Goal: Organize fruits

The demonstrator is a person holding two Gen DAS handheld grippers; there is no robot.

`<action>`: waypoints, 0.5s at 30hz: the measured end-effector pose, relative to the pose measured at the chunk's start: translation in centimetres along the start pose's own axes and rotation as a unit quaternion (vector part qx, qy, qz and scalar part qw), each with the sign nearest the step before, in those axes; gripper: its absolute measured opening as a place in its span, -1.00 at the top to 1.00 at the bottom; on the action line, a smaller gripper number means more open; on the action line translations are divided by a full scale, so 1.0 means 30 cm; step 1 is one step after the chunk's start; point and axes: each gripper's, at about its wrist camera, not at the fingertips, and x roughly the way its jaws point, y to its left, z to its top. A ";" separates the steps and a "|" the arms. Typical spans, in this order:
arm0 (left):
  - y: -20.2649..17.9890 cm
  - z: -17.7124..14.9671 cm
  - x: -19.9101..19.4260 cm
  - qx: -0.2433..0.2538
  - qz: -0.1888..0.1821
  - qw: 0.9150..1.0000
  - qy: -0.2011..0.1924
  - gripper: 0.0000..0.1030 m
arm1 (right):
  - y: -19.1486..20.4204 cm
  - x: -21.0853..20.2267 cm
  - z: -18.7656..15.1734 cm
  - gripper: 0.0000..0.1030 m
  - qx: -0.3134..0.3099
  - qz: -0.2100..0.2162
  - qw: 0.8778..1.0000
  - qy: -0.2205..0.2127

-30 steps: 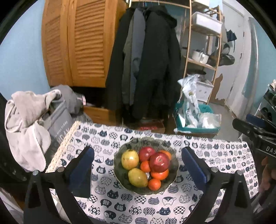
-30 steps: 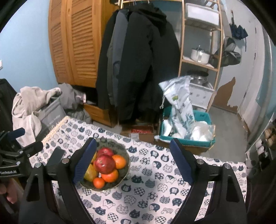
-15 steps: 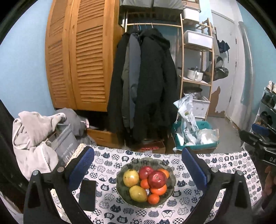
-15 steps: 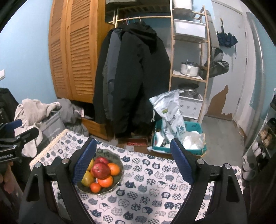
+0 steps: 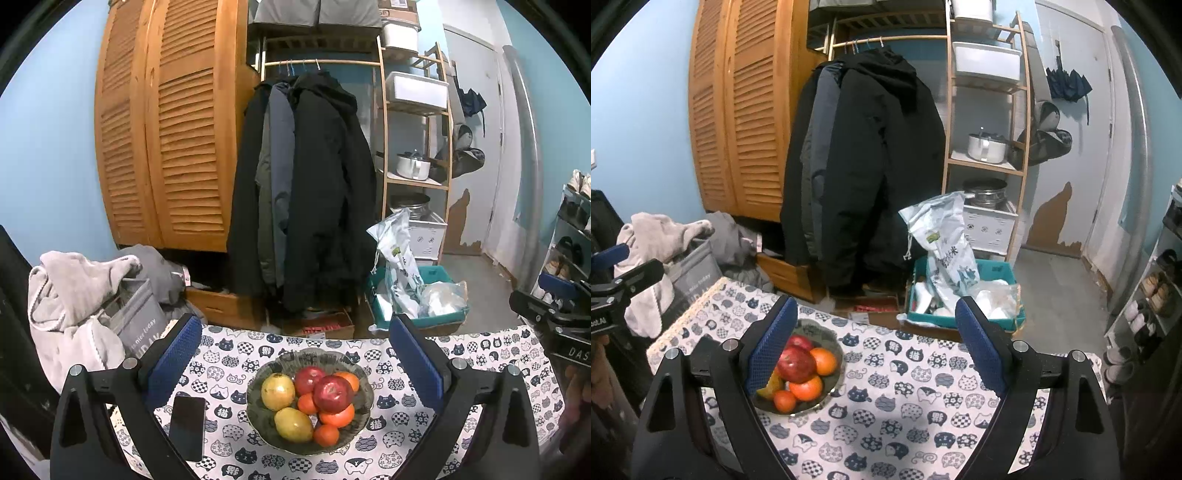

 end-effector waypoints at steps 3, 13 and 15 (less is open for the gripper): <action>-0.005 0.000 -0.001 0.001 0.002 1.000 0.000 -0.99 | 0.000 0.000 0.000 -0.67 -0.001 -0.001 1.000 0.000; -0.003 0.003 0.001 -0.002 -0.001 1.000 0.005 -0.99 | 0.000 -0.002 -0.001 -0.67 -0.001 -0.002 1.000 -0.003; -0.004 0.003 -0.001 -0.001 -0.001 1.000 0.006 -0.98 | 0.000 -0.003 -0.002 -0.67 -0.002 -0.002 1.000 -0.003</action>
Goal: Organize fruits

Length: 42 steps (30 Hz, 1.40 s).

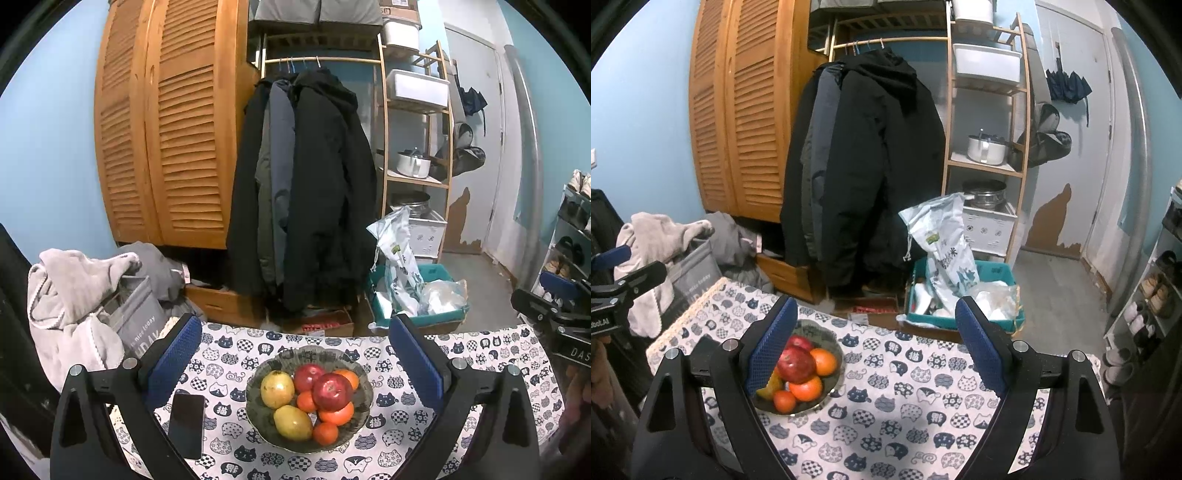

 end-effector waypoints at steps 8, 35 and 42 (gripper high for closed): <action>0.000 -0.001 -0.002 0.000 0.000 1.000 0.000 -0.98 | 0.002 0.000 0.001 -0.67 0.000 0.000 1.000 0.000; -0.004 0.002 -0.009 0.001 0.001 1.000 0.004 -0.99 | 0.004 -0.003 -0.001 -0.67 -0.002 -0.001 1.000 -0.001; 0.002 0.000 -0.006 0.002 0.003 1.000 0.006 -0.99 | 0.002 -0.004 -0.002 -0.67 -0.003 -0.002 1.000 -0.001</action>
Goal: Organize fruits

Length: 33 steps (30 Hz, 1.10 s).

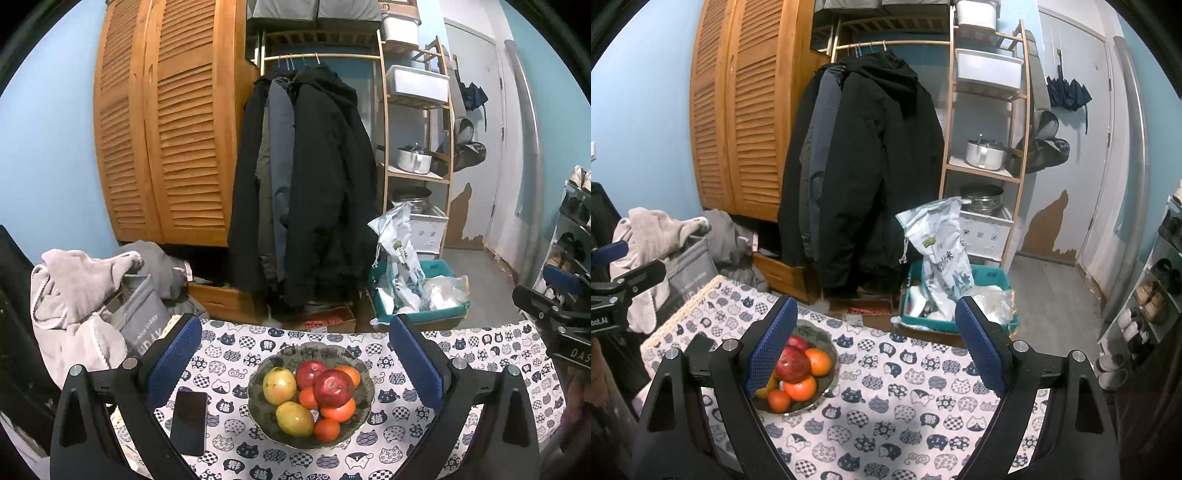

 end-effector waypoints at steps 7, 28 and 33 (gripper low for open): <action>0.017 -0.006 0.003 0.001 0.008 1.000 0.000 -0.99 | 0.001 -0.001 -0.001 -0.67 -0.001 0.000 1.000 0.000; 0.011 0.005 -0.013 -0.007 0.012 1.000 -0.010 -0.99 | -0.001 -0.002 -0.004 -0.67 -0.003 -0.001 1.000 -0.001; 0.006 0.011 -0.010 -0.011 0.011 1.000 -0.007 -0.99 | 0.002 -0.003 -0.005 -0.67 -0.003 -0.001 1.000 -0.001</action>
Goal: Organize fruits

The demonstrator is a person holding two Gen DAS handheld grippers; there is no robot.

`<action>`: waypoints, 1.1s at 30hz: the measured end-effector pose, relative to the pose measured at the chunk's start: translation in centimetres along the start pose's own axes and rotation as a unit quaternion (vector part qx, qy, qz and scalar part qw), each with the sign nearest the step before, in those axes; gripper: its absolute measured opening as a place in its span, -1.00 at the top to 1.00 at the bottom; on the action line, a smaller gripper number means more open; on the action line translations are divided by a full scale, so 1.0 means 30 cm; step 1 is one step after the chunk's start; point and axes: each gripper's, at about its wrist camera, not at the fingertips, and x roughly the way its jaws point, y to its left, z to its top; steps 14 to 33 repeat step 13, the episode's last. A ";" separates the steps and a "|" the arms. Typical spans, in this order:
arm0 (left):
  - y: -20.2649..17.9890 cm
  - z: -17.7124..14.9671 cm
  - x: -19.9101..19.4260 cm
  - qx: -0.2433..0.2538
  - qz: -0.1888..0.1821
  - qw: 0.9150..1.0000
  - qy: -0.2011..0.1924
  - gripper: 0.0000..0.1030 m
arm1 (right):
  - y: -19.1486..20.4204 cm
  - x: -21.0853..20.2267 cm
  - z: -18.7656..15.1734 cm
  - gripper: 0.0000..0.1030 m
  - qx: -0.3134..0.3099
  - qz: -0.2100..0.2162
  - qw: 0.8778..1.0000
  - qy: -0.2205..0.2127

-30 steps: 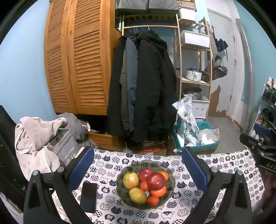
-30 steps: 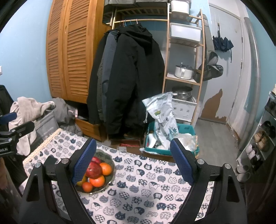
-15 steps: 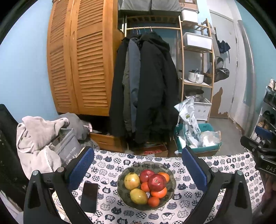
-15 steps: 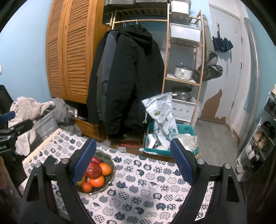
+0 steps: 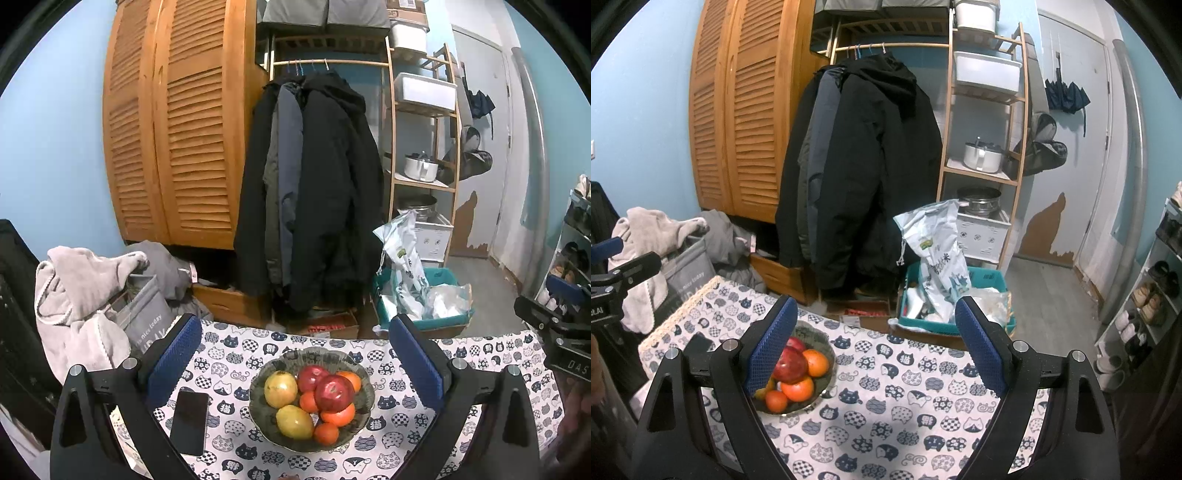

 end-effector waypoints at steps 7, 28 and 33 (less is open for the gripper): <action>-0.004 0.002 0.000 0.001 0.000 1.000 0.001 -0.99 | -0.002 0.000 -0.002 -0.67 0.000 0.000 1.000 0.000; -0.003 0.005 0.007 -0.002 0.005 1.000 0.006 -0.99 | 0.001 -0.001 -0.003 -0.67 -0.001 0.000 1.000 0.000; -0.003 0.005 0.007 -0.002 0.005 1.000 0.006 -0.99 | 0.001 -0.001 -0.003 -0.67 -0.001 0.000 1.000 0.000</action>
